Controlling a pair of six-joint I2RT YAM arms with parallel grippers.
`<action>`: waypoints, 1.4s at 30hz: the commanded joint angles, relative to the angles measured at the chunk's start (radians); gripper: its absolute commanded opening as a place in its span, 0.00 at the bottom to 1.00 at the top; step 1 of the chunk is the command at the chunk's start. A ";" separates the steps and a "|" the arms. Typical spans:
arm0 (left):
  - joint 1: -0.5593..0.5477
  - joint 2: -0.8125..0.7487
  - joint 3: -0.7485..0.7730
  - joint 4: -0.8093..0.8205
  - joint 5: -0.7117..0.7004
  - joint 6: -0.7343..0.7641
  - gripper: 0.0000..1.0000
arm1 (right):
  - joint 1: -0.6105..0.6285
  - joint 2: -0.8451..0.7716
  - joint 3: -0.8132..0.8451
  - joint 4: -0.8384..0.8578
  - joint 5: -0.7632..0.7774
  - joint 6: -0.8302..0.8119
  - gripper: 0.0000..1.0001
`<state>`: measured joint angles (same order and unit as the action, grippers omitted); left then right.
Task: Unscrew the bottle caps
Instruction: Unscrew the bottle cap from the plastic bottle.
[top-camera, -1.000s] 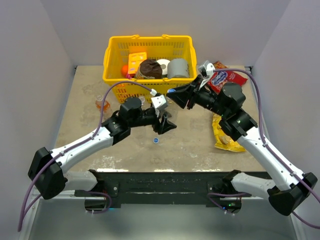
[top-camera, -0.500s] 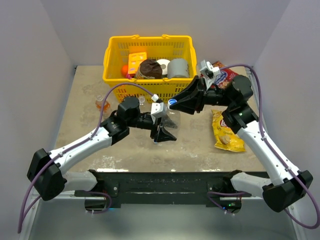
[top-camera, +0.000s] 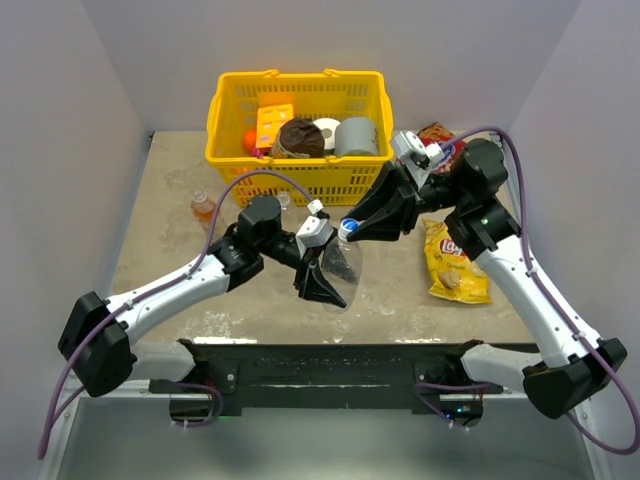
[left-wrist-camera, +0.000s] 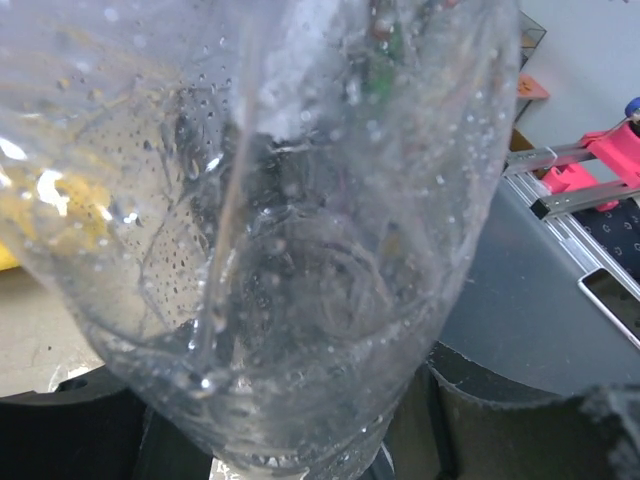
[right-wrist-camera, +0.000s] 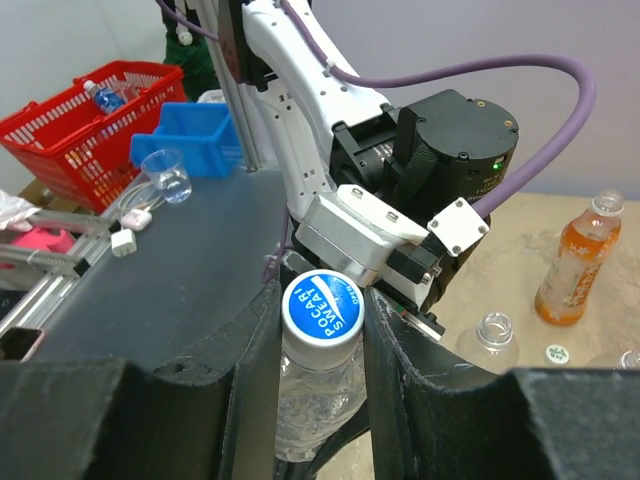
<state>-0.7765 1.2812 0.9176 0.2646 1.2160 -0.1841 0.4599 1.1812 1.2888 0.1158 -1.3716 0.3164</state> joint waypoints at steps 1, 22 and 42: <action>0.002 -0.036 0.036 0.156 0.047 -0.023 0.28 | 0.003 -0.001 0.001 -0.107 0.040 -0.084 0.12; 0.003 -0.006 0.044 -0.067 -0.679 0.046 0.27 | 0.184 -0.221 -0.169 -0.059 1.192 -0.023 0.70; 0.003 0.012 0.053 -0.096 -0.736 0.044 0.26 | 0.233 -0.154 -0.137 -0.073 1.223 -0.051 0.58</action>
<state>-0.7734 1.2896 0.9257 0.1471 0.4931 -0.1383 0.6834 1.0386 1.1179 0.0101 -0.1703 0.2829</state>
